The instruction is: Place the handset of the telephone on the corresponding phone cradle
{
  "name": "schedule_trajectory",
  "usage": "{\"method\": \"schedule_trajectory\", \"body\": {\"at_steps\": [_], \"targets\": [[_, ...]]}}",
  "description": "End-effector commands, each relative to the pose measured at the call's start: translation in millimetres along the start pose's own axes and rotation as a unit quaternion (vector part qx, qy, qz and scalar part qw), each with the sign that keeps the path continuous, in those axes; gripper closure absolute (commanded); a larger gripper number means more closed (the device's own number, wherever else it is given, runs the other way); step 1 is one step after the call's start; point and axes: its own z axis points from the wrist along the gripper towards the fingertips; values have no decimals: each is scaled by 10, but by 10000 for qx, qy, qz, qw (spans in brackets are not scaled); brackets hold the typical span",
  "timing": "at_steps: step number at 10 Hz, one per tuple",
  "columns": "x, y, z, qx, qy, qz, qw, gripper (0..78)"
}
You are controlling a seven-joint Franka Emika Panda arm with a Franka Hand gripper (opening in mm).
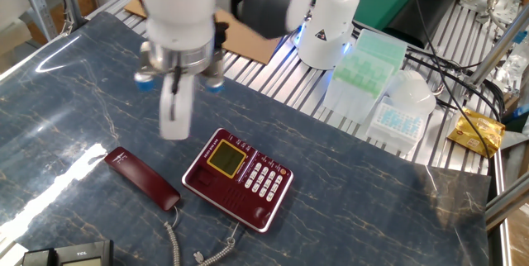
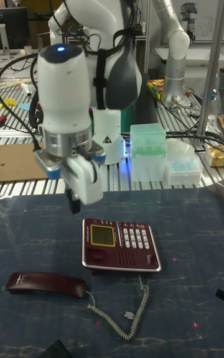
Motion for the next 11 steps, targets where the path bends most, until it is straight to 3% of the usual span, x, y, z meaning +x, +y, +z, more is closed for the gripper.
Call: {"method": "schedule_trajectory", "body": {"at_steps": [1, 2, 6, 11], "targets": [[-186, 21, 108, 24, -25, 269, 9996, 776], [-203, 21, 119, 22, -23, 289, 9996, 776], [-472, -28, 293, 13, -6, 520, 9986, 776], [-655, -90, 567, 18, -34, 542, 9985, 776]]}}
